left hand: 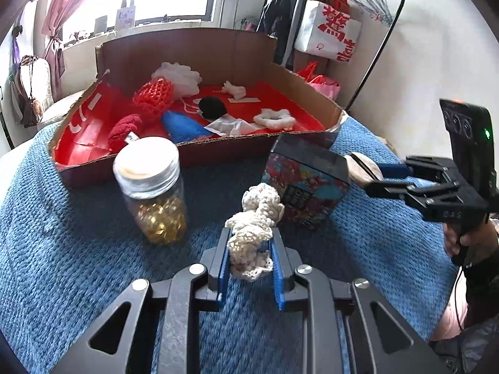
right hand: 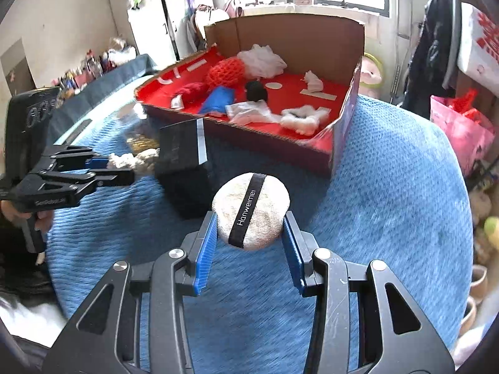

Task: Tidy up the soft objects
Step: 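Carry the white scrunchie and beige powder puff over the box with both tools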

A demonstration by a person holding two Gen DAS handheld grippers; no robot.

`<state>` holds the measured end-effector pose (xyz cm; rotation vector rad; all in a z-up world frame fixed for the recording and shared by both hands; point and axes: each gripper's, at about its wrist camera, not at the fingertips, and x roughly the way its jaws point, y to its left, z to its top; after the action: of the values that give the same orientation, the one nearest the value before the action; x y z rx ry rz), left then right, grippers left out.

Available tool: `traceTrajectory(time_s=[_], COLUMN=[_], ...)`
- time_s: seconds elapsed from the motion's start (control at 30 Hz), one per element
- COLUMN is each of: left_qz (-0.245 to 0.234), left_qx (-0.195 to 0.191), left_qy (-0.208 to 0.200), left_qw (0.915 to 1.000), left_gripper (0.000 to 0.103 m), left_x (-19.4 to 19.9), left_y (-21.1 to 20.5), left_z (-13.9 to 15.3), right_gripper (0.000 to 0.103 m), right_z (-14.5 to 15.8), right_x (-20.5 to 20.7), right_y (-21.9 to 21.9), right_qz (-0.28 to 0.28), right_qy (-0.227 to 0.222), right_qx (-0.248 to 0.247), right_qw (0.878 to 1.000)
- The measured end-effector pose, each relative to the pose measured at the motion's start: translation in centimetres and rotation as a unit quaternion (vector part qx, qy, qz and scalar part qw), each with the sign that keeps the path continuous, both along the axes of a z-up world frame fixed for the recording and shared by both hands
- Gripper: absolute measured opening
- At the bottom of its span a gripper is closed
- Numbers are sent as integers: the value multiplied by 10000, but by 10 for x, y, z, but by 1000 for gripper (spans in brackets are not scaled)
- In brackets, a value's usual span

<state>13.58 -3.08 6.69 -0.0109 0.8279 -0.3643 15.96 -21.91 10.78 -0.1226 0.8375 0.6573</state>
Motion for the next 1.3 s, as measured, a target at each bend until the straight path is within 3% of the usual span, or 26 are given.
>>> traceTrajectory(time_s=[0.27, 0.7, 1.0, 1.3], left_qz=[-149, -252, -353, -841], left_qx=[-44, -218, 625, 1473], left_qy=[-93, -97, -431, 103], left_qw=[9998, 9994, 9965, 9855], left_gripper=[24, 24, 24, 24], left_x=[-27, -28, 6, 68], left_y=[22, 31, 4, -15], left_z=[1, 5, 44, 51], right_gripper=[39, 39, 39, 39], right_z=[-6, -14, -5, 6], right_x=[-52, -52, -28, 5], right_y=[18, 10, -6, -7], right_qz=[-236, -727, -839, -734], right_qy=[3, 92, -10, -117], right_qx=[304, 210, -211, -721], right_qw=[9993, 9971, 9963, 9946])
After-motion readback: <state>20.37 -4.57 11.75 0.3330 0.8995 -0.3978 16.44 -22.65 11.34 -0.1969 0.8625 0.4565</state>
